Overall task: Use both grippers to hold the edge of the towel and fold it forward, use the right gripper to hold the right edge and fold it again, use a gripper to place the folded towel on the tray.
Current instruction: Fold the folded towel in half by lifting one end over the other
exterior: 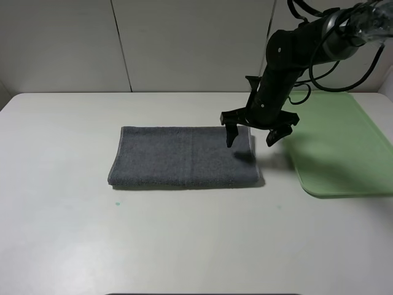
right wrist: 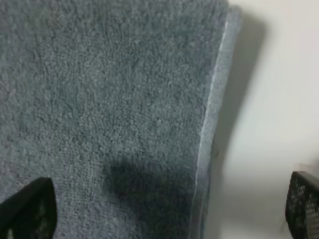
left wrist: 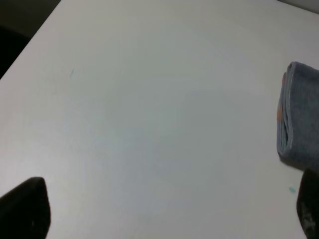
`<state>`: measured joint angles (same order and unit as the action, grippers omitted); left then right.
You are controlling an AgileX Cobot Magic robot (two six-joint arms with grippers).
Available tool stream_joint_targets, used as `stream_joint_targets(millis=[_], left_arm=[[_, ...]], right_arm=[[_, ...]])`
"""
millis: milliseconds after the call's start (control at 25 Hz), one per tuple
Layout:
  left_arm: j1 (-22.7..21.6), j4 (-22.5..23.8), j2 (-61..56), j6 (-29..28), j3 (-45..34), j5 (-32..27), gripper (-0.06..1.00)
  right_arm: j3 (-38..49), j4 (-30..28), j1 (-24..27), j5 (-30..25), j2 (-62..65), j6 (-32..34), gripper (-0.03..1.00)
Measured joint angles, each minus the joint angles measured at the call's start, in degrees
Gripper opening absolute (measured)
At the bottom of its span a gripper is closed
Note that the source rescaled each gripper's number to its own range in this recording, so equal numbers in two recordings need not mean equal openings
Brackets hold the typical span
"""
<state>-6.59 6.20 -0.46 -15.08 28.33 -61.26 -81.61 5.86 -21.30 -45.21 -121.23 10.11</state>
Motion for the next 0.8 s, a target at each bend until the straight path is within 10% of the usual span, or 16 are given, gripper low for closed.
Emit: stream_joint_targets(millis=[800], left_arm=[[0.0,0.0,0.0,0.0,0.0,0.0,1.0]], right_arm=[[-0.28,-0.08,0.0,1.62,-5.1,0.06,1.0]])
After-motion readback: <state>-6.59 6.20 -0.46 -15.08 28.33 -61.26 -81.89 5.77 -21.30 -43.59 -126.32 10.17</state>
